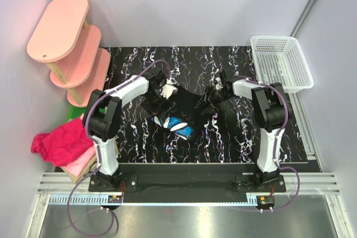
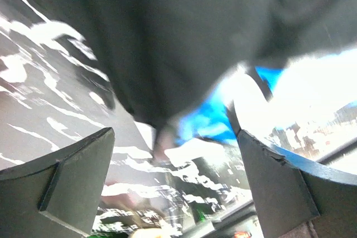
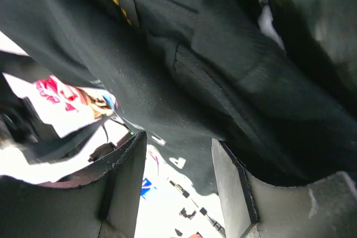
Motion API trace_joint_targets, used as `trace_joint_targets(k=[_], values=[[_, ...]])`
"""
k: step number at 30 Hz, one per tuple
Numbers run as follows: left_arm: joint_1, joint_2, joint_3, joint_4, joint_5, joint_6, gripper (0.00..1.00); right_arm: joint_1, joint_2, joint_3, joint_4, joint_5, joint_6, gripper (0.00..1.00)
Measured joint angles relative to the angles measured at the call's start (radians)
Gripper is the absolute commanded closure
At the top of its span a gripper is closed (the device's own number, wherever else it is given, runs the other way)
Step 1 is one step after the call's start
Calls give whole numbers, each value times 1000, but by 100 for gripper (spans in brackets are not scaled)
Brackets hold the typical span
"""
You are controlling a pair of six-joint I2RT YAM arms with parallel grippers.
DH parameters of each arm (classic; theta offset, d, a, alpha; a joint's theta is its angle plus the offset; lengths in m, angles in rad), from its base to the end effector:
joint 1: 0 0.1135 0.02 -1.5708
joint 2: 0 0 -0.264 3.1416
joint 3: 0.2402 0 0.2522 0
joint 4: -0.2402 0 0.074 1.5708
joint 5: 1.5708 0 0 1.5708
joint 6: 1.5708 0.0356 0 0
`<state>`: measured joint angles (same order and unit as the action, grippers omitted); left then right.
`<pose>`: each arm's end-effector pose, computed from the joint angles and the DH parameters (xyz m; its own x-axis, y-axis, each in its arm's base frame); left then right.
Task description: Fold and stack the t-shirts
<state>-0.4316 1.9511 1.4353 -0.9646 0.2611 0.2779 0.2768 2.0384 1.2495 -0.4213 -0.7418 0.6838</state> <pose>0.3326 -0.1633 0.1821 -0.7532 0.6387 -0.1573 0.6572 0.7202 -0.2225 0.3681 0.1296 0.1238 -0.9699 0.2087 0.1259 0.2347 0.6608 0.7129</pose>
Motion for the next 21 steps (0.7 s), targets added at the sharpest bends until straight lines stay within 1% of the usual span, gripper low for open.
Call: trace_joint_targets(k=[6,11,17,21], values=[[-55,-82,-90,-30,38,1,1,-4,126,203,-77,-12,-15,42],[-106,-77,-106,-46,90,1,1,-5,214,363,-107,-12,-16,42],[-146,-3,-88,-49,147,-11,1,-3,269,471,-122,-31,-2,42],[-174,5,-72,-60,180,-23,1,5,293,513,-127,-38,2,42]])
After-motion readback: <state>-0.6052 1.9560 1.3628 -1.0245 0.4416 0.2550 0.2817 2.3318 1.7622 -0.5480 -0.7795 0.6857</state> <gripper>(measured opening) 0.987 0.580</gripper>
